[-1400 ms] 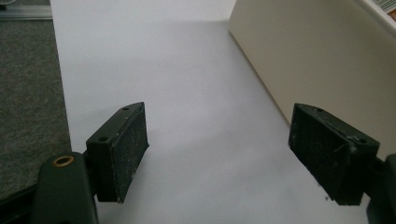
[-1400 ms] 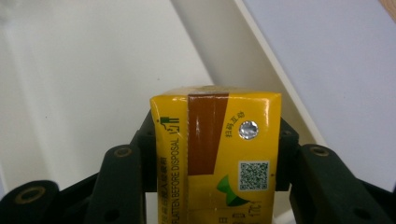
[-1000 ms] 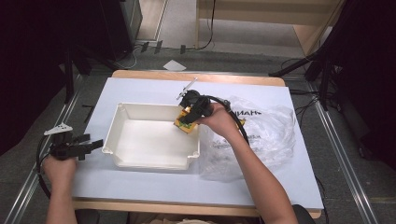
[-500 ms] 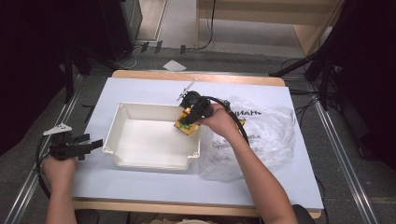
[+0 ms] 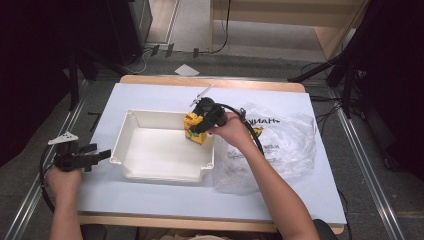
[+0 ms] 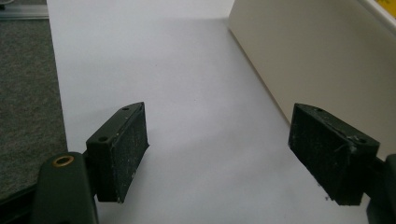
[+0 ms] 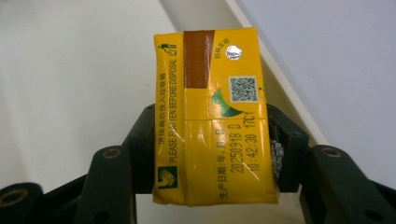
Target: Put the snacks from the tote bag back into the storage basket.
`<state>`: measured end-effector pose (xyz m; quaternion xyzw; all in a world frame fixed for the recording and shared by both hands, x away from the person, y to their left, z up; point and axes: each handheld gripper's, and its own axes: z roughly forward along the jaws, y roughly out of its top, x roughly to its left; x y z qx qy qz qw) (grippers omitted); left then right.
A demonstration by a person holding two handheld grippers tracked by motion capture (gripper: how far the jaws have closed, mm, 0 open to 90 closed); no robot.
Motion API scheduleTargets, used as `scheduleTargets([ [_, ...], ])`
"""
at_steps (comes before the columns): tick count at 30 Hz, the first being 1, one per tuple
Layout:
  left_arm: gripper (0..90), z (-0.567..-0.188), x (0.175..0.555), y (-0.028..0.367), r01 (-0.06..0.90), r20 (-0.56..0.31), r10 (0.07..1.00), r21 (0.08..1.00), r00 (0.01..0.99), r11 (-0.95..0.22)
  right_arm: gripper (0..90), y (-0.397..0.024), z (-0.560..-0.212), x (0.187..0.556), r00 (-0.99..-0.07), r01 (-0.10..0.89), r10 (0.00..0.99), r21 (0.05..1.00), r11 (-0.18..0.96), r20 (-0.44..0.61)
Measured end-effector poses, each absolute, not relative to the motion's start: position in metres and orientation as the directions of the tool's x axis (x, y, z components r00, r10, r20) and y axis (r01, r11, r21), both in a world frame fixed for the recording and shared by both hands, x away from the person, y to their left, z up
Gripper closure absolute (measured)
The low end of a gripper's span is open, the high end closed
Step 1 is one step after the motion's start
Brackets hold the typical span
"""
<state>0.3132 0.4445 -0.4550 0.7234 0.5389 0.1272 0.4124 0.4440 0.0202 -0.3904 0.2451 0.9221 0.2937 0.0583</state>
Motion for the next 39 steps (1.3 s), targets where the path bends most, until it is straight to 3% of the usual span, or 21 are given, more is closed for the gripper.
scheduleTargets([
  [25, 20.9, -0.455, 0.314, 0.445, 0.674, -0.262, 0.885, 0.735, 0.385, -0.075, 41.5, -0.004, -0.348, 0.427, -0.876, 0.402, 0.478, 0.644, 0.651, 0.063],
  [39, 20.9, -0.455, 0.319, 0.443, 0.670, -0.266, 0.880, 0.738, 0.394, -0.077, 48.1, -0.003, -0.339, 0.408, -0.893, 0.384, 0.441, 0.667, 0.639, 0.092],
])
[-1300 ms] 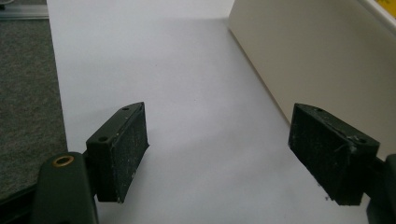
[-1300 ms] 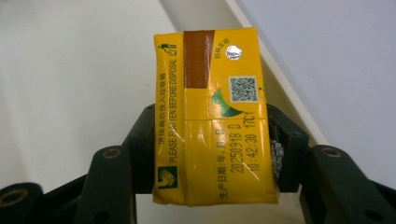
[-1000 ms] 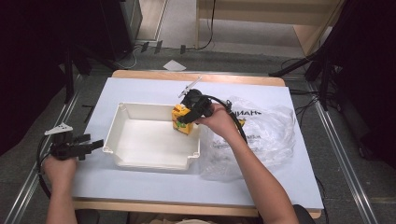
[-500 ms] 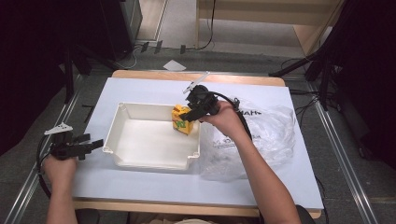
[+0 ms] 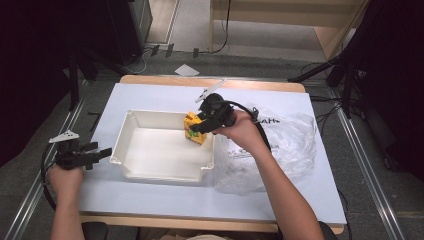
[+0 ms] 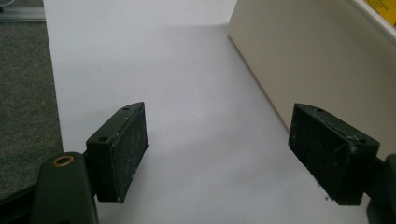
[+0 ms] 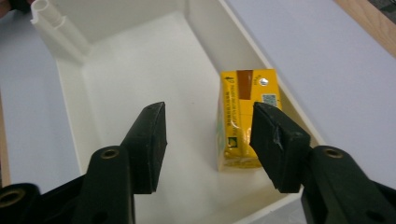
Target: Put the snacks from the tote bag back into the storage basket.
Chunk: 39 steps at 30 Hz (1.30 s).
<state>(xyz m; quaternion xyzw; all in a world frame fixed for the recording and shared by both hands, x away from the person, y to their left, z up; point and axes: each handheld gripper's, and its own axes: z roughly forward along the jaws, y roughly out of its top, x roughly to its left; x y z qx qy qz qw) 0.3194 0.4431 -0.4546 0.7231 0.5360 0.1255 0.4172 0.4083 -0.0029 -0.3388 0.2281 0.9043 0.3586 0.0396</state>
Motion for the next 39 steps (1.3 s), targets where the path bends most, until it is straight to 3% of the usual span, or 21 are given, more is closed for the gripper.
scheduleTargets([
  [12, 20.9, -0.455, 0.325, 0.440, 0.668, -0.268, 0.875, 0.740, 0.403, -0.081, 71.9, 0.008, -0.357, 0.402, -0.927, 0.337, 0.361, 0.659, 0.672, 0.106],
  [18, 20.9, -0.455, 0.327, 0.438, 0.668, -0.267, 0.873, 0.739, 0.407, -0.085, 79.4, 0.008, -0.367, 0.405, -0.920, 0.354, 0.378, 0.638, 0.684, 0.105],
  [22, 20.9, -0.455, 0.327, 0.439, 0.666, -0.267, 0.873, 0.741, 0.408, -0.085, 90.0, 0.007, -0.378, 0.411, -0.904, 0.388, 0.411, 0.633, 0.670, 0.119],
  [39, 20.9, -0.454, 0.327, 0.438, 0.666, -0.268, 0.873, 0.742, 0.408, -0.084, 90.0, 0.008, -0.390, 0.416, -0.902, 0.397, 0.417, 0.595, 0.698, 0.113],
])
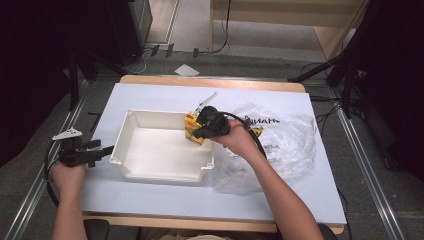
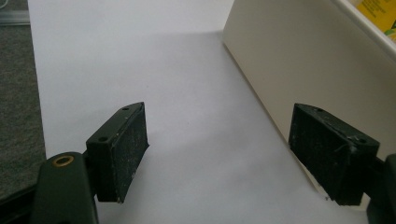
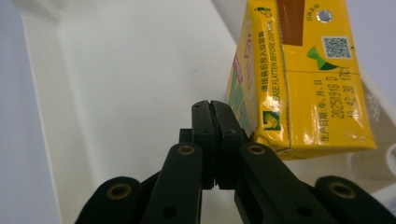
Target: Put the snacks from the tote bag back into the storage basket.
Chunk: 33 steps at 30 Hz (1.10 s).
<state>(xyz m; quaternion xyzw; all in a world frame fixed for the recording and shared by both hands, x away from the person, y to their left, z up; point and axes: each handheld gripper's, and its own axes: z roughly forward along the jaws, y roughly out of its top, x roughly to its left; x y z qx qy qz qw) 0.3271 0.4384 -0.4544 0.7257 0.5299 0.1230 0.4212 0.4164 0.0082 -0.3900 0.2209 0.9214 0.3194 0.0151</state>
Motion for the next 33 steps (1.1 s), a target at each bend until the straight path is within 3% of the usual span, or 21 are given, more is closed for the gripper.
scheduleTargets([
  [11, 20.9, -0.454, 0.327, 0.438, 0.665, -0.268, 0.873, 0.742, 0.408, -0.083, 89.0, -0.002, -0.392, 0.425, -0.887, 0.432, 0.439, 0.589, 0.683, 0.142],
  [20, 20.9, -0.454, 0.327, 0.439, 0.665, -0.268, 0.873, 0.742, 0.408, -0.083, 80.0, -0.007, -0.380, 0.422, -0.900, 0.417, 0.398, 0.612, 0.672, 0.176],
  [26, 20.9, -0.454, 0.327, 0.438, 0.666, -0.268, 0.872, 0.741, 0.409, -0.084, 66.1, -0.015, -0.364, 0.419, -0.906, 0.404, 0.384, 0.636, 0.658, 0.177],
  [28, 20.9, -0.454, 0.327, 0.438, 0.665, -0.268, 0.872, 0.742, 0.409, -0.083, 54.5, -0.020, -0.357, 0.419, -0.906, 0.400, 0.388, 0.640, 0.655, 0.170],
  [33, 20.9, -0.454, 0.327, 0.438, 0.666, -0.268, 0.873, 0.741, 0.409, -0.084, 43.9, -0.025, -0.352, 0.419, -0.904, 0.403, 0.390, 0.653, 0.641, 0.175],
])
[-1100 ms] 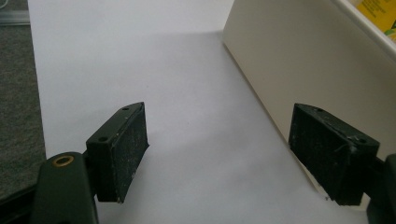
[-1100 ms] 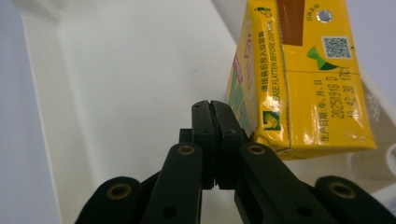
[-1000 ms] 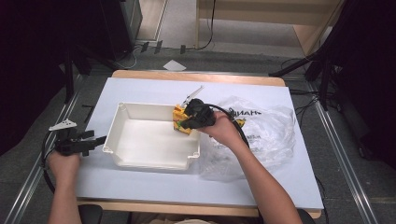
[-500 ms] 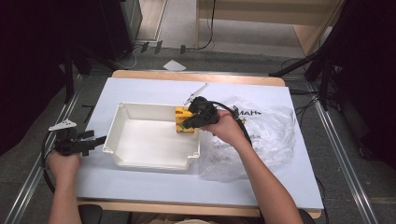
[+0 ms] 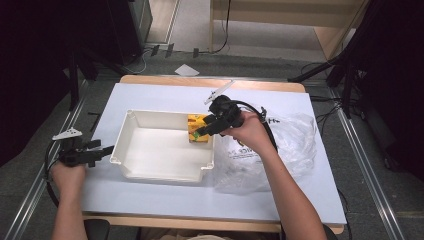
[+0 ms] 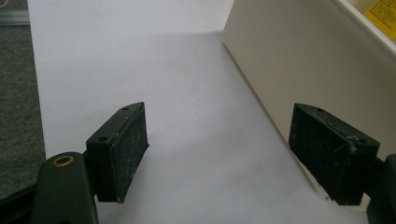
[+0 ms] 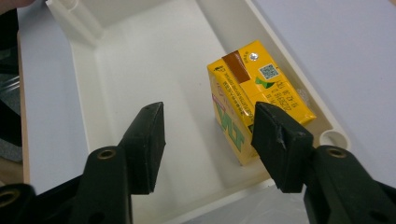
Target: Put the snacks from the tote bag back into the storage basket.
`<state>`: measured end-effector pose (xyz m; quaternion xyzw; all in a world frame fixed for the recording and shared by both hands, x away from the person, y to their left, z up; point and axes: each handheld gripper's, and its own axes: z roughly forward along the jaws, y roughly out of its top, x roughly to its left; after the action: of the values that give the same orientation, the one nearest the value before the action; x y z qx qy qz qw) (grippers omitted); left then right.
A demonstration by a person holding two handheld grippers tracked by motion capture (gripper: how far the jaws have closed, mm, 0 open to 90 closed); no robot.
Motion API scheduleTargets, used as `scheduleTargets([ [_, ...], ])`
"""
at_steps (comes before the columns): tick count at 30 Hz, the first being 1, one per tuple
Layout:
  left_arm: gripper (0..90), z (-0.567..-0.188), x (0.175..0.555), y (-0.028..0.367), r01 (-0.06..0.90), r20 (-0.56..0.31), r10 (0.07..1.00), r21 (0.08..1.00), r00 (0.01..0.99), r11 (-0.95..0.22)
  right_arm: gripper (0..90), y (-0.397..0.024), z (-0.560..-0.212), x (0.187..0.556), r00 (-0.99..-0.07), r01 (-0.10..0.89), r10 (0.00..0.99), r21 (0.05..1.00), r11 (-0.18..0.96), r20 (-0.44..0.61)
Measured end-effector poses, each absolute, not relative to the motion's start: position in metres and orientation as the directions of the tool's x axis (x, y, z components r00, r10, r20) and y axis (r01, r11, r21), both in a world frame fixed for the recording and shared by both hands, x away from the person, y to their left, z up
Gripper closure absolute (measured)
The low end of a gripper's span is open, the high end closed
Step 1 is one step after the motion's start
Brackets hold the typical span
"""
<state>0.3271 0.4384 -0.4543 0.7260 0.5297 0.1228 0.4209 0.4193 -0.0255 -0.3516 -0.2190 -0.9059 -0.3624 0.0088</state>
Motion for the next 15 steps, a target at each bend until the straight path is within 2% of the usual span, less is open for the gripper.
scheduleTargets([
  [6, 20.9, -0.454, 0.327, 0.438, 0.666, -0.268, 0.873, 0.742, 0.407, -0.083, 34.1, -0.031, -0.349, 0.420, -0.898, 0.409, 0.404, 0.659, 0.631, 0.171],
  [10, 20.9, -0.455, 0.327, 0.438, 0.667, -0.268, 0.874, 0.741, 0.406, -0.082, 32.0, -0.033, -0.349, 0.421, -0.900, 0.406, 0.400, 0.664, 0.628, 0.172],
  [11, 20.9, -0.455, 0.328, 0.438, 0.667, -0.269, 0.873, 0.741, 0.406, -0.082, 28.4, -0.034, -0.349, 0.422, -0.905, 0.389, 0.401, 0.664, 0.639, 0.144],
  [15, 20.9, -0.455, 0.327, 0.438, 0.668, -0.270, 0.872, 0.740, 0.408, -0.083, 27.8, -0.037, -0.347, 0.421, -0.908, 0.364, 0.405, 0.672, 0.645, 0.102],
])
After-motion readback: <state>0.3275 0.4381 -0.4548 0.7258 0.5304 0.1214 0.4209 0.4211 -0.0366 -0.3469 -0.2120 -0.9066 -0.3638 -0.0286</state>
